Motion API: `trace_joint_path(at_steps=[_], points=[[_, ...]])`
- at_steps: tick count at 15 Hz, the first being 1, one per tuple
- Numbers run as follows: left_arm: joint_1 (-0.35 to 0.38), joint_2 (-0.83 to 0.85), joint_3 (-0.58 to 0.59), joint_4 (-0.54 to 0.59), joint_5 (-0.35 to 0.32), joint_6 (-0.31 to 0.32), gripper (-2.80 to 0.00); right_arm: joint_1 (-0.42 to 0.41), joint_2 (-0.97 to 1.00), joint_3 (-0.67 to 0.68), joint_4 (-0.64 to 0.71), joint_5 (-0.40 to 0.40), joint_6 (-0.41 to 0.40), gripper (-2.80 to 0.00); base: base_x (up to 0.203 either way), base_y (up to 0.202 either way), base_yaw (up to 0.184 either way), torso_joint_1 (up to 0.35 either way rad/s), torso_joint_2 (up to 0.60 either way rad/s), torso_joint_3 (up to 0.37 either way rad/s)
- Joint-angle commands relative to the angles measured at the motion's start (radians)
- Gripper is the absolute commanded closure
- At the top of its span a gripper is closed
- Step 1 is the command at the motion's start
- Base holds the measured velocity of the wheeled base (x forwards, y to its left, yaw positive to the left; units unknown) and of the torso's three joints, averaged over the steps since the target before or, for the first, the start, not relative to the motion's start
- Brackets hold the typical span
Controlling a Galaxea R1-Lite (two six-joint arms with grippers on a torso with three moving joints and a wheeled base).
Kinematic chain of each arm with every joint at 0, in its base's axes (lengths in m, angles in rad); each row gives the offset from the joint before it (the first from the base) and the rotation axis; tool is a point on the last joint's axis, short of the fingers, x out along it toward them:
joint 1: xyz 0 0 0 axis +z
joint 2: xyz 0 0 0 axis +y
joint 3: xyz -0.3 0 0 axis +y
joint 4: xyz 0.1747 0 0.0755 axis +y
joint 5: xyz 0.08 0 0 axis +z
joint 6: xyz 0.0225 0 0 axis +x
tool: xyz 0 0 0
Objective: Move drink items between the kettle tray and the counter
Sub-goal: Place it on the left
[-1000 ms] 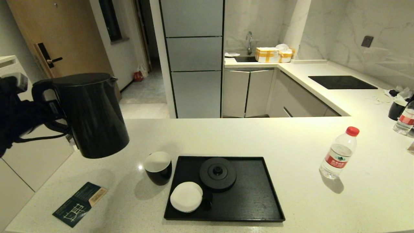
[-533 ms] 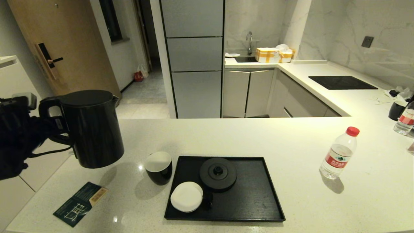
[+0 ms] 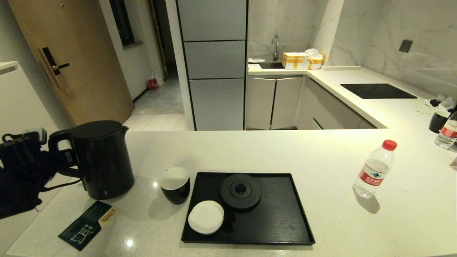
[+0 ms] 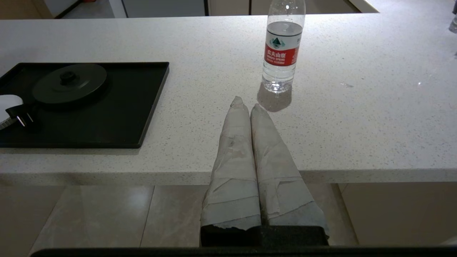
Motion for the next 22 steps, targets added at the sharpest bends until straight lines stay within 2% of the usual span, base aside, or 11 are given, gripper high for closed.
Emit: trace_joint_path(at_steps=[1, 7, 8, 9, 17, 20, 22], points=[[0.002, 0.076, 0.005, -0.031, -0.002, 0.001, 0.00, 0.000, 0.002, 0.000, 0.000, 0.000, -0.002, 0.00, 0.000, 0.000, 0.000, 0.000, 0.00, 0.000], [0.002, 0.106, 0.030, -0.042, -0.002, 0.000, 0.00, 0.000, 0.002, 0.000, 0.000, 0.000, 0.000, 0.00, 0.000, 0.000, 0.000, 0.000, 0.00, 0.000], [0.002, 0.105, 0.030, -0.044, -0.003, 0.001, -2.21, 0.000, 0.002, 0.000, 0.000, 0.000, 0.000, 0.00, 0.000, 0.000, 0.000, 0.000, 0.00, 0.000], [0.002, 0.105, 0.032, -0.053, -0.004, 0.003, -2.80, 0.000, 0.002, 0.000, 0.000, 0.000, -0.002, 0.00, 0.000, 0.000, 0.000, 0.000, 0.00, 0.000], [0.002, 0.078, 0.072, -0.118, -0.009, 0.003, -2.80, 0.000, 0.001, 0.000, 0.000, 0.000, 0.000, 0.00, 0.000, 0.000, 0.000, 0.000, 0.00, 0.000], [0.002, 0.023, 0.161, -0.121, -0.069, 0.003, -2.80, 0.000, 0.002, 0.000, 0.000, 0.000, -0.002, 0.00, 0.000, 0.000, 0.000, 0.000, 0.00, 0.000], [0.007, -0.002, 0.179, -0.122, -0.077, 0.003, -2.80, 0.000, 0.002, 0.000, 0.000, 0.000, 0.000, 0.00, 0.000, 0.000, 0.000, 0.000, 0.00, 0.000]])
